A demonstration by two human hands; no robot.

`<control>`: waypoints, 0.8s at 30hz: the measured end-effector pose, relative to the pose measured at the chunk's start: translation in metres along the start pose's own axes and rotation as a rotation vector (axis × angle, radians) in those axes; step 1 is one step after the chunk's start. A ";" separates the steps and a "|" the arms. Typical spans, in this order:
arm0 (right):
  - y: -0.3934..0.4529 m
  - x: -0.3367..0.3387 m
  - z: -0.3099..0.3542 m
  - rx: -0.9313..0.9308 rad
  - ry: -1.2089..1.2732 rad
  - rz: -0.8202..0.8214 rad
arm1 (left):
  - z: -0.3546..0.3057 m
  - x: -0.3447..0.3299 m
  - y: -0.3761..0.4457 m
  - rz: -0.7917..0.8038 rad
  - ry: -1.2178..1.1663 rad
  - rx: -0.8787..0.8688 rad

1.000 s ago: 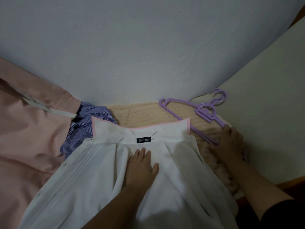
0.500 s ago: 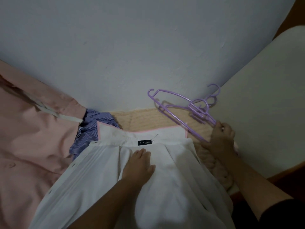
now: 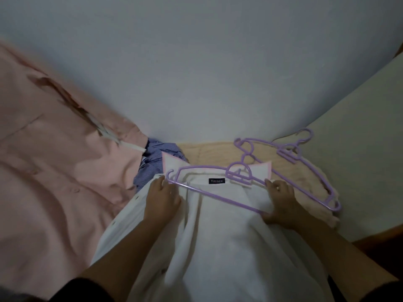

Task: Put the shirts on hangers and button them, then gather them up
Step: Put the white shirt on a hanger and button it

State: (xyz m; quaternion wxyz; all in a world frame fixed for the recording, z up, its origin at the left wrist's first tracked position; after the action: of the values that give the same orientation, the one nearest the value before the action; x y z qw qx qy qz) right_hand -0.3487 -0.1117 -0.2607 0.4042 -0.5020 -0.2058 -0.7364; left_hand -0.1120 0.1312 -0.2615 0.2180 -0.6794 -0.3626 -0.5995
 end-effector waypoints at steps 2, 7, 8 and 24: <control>0.000 -0.001 0.000 -0.033 -0.023 0.045 | 0.004 0.003 0.004 0.024 0.004 0.040; 0.009 0.001 -0.001 -0.081 -0.025 0.146 | 0.011 0.003 0.018 0.056 -0.059 0.110; 0.011 0.000 -0.001 -0.094 -0.016 0.170 | 0.014 0.001 0.023 0.059 -0.059 0.117; 0.021 0.012 0.000 -0.153 0.026 0.200 | 0.016 0.011 0.040 0.225 -0.086 0.157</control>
State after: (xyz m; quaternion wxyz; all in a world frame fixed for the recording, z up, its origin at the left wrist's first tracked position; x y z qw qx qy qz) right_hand -0.3335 -0.1283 -0.2522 0.4389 -0.5400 -0.0927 -0.7122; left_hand -0.0717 0.1197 -0.2480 0.3207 -0.7217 -0.3387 -0.5114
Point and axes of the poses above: each hand's wrist, its own y-axis towards the middle knuckle, its own x-axis out of the back of the hand, z = x × y, the point moved 1 cm from there along y, towards the middle knuckle, and after that the axes turned 13 degrees about y, right-handed, at the moved point
